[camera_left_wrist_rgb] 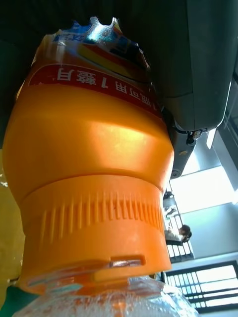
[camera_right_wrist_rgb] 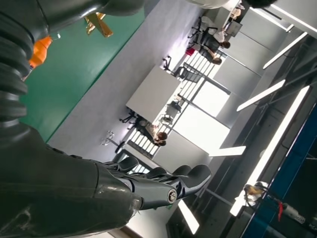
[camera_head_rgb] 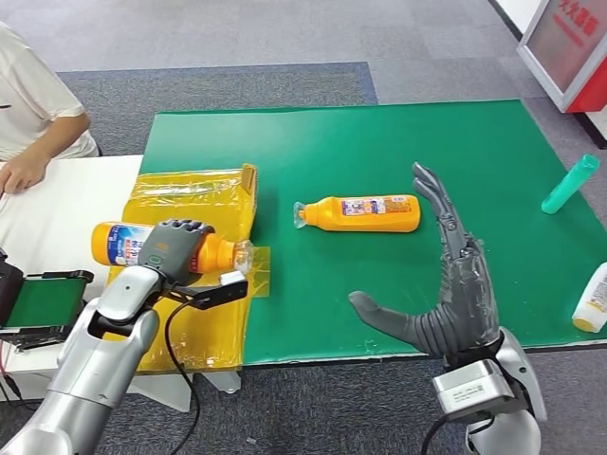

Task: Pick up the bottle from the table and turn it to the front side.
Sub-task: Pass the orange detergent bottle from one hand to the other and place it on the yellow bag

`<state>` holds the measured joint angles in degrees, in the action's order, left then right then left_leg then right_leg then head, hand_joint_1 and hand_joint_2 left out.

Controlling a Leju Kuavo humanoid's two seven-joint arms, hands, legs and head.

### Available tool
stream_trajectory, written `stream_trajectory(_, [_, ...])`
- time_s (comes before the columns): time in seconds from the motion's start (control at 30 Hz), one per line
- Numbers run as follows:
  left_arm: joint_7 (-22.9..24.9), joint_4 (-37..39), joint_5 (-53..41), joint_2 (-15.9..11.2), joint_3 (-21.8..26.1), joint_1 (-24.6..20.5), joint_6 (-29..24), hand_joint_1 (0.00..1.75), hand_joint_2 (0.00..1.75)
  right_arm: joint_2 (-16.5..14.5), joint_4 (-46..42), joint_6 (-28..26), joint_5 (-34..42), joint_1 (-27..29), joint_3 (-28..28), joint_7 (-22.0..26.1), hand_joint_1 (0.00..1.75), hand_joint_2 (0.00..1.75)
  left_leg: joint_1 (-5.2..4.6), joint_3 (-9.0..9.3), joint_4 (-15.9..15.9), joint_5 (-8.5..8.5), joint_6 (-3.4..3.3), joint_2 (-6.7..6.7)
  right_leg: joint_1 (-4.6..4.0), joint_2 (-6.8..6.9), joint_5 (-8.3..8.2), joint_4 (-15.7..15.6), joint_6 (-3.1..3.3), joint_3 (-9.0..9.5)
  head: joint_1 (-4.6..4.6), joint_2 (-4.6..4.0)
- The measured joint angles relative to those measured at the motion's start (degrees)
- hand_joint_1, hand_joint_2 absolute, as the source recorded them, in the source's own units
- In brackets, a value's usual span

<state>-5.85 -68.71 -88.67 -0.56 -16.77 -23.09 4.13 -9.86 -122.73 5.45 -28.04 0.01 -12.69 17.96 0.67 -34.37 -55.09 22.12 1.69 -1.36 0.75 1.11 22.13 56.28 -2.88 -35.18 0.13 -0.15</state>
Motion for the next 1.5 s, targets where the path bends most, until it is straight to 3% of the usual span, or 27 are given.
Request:
stream_trajectory(1.1, [0.26,0.11,5.94,2.96,0.37,0.48,-0.1,1.75,1.75,0.09,-2.33,-2.2,-1.68,0.68,-0.02,0.81,0.0,1.75,0.0,0.0,0.0,0.0,0.0,0.0,0.0,0.0,0.0,0.0,0.0,0.02,0.0,0.0])
stream_trajectory(1.13, [0.26,-0.04,5.95,3.03,0.38,0.51,-0.1,1.49,1.75,0.09,-2.37,-2.22,-1.68,0.75,-0.02,0.82,0.0,1.75,0.0,0.0,0.0,0.0,0.0,0.0,0.0,0.0,0.0,0.0,0.0,0.02,0.0,0.0])
stream_trajectory(1.23, [0.25,-0.32,5.99,3.23,0.44,0.56,-0.11,0.18,1.75,0.09,-2.48,-2.27,-1.68,0.91,0.02,0.84,0.0,1.75,0.0,0.0,0.0,-0.01,0.0,0.0,0.0,0.0,0.0,0.0,0.0,0.02,-0.01,0.0])
stream_trajectory(1.27, [0.25,-0.35,6.05,3.31,0.49,0.57,-0.11,0.0,1.75,0.09,-2.5,-2.27,-1.68,0.94,0.04,0.84,0.0,1.75,0.0,0.0,0.0,-0.01,0.0,0.0,0.0,0.0,0.0,0.0,0.0,0.02,-0.01,0.0])
stream_trajectory(1.5, [0.25,-0.84,6.39,3.73,1.16,0.85,-0.11,0.0,1.75,0.09,-2.62,-2.45,-1.79,1.06,0.23,1.07,0.0,1.75,0.0,0.0,0.0,-0.01,0.0,0.0,0.0,0.0,0.0,0.0,0.0,0.02,0.0,0.0])
